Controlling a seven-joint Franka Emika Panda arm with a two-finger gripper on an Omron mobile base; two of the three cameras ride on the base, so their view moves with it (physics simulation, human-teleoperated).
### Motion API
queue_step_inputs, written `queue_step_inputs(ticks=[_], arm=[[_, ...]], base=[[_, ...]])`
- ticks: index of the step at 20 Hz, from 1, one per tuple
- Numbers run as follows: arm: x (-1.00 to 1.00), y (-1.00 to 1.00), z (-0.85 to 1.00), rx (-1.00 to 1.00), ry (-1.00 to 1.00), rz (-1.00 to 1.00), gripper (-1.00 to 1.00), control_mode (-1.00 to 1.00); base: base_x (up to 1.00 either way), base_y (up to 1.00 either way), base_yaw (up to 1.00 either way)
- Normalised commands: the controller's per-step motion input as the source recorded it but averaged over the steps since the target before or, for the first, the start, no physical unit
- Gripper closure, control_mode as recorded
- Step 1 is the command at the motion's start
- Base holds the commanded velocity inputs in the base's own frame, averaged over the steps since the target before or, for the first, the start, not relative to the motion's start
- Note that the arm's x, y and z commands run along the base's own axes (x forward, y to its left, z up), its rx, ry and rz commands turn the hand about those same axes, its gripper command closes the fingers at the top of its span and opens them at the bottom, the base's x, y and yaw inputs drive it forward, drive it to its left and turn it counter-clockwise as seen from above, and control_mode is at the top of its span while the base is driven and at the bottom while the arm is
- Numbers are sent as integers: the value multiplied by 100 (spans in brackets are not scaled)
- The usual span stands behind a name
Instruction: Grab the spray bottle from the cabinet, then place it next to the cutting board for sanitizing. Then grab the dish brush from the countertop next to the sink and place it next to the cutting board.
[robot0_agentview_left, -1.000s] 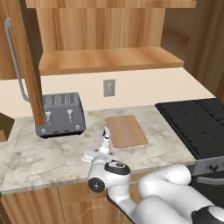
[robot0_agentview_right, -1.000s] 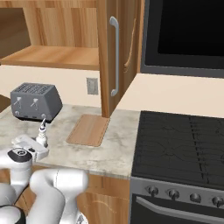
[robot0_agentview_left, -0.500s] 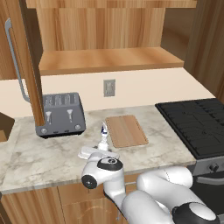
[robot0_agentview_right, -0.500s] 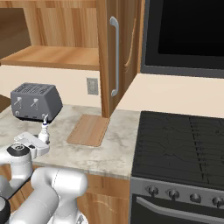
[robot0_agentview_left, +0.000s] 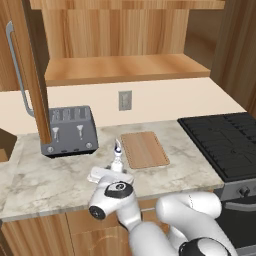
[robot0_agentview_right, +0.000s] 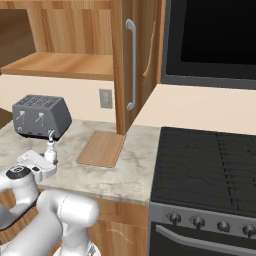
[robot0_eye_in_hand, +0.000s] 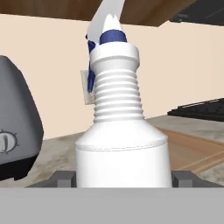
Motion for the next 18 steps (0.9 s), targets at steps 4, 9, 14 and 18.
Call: queue_step_inputs(ticks=[4, 9, 14, 18], arm=[[0, -12, -67, 0, -12, 0, 100, -100], [4, 4, -70, 0, -3, -4, -100, -100], [-10, 1, -17, 0, 0, -5, -100, -100], [-37, 0, 0, 0, 0, 0, -100, -100]], base=[[0, 0, 0], [0, 0, 0], [0, 0, 0], [0, 0, 0]])
